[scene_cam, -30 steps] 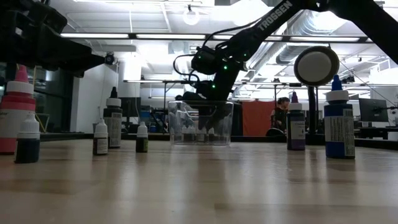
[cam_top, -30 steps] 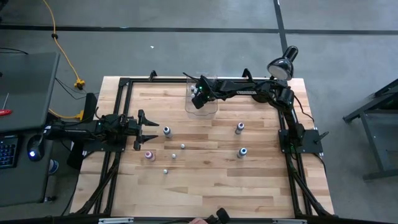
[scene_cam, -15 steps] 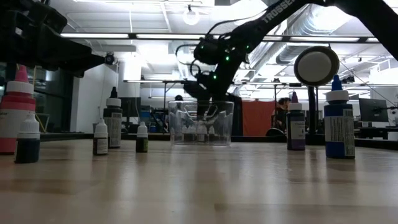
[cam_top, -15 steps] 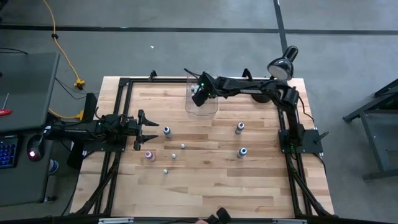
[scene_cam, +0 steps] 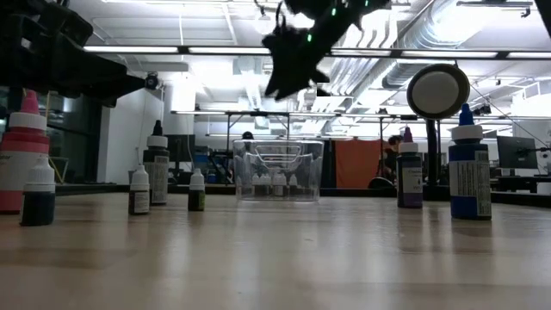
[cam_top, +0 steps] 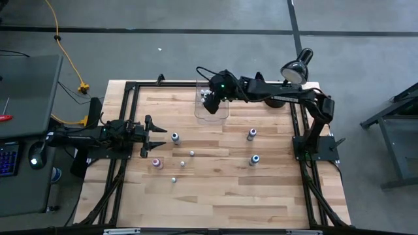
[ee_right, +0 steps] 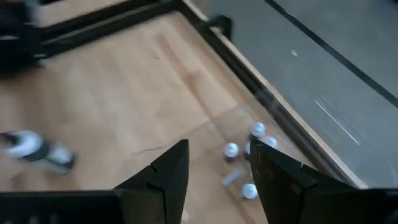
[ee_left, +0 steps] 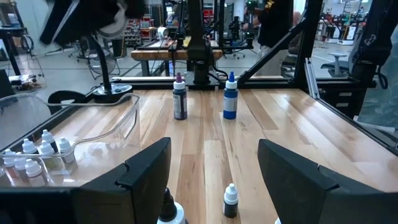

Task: Pick & Place food coloring
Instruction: Put the small food coloring bottle into the transparent bin

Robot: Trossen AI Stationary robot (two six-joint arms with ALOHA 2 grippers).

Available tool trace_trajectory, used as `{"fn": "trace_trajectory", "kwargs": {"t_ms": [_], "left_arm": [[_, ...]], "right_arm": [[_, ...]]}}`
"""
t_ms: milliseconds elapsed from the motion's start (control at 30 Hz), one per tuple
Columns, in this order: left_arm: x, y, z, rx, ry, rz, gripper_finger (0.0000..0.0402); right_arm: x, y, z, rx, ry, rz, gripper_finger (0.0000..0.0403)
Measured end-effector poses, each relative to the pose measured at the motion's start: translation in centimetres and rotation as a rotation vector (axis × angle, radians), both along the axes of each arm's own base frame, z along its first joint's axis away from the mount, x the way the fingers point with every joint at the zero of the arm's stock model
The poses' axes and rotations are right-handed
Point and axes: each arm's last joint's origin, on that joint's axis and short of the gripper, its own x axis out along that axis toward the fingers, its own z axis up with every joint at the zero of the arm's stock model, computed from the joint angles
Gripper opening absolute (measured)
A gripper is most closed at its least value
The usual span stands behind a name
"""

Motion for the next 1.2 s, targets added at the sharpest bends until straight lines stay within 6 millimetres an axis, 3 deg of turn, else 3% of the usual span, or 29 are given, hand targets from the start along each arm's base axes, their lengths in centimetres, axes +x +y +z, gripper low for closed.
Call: {"fn": "trace_trajectory", "kwargs": {"t_ms": [233,367,633,900,1200], "left_arm": [[0.0,0.0,0.0,0.0,0.001,0.0,0.0239],[0.0,0.0,0.0,0.0,0.0,-0.001,0.0239],[0.0,0.0,0.0,0.0,0.0,-0.001,0.0239],[0.0,0.0,0.0,0.0,0.001,0.0,0.0239],[0.0,0.0,0.0,0.0,0.001,0.0,0.0239]], "right_arm": [[0.3,3.9,4.9,-0.058,0.068,0.169,0.0161],[0.4,6.8,5.8,-0.101,0.125,0.297,0.0161],[1.4,10.9,5.3,-0.061,0.128,0.479,0.0161],[4.3,14.1,5.5,-0.028,0.154,0.638,0.0161],[9.5,18.1,1.9,0.046,0.159,0.87,0.0161]]}}
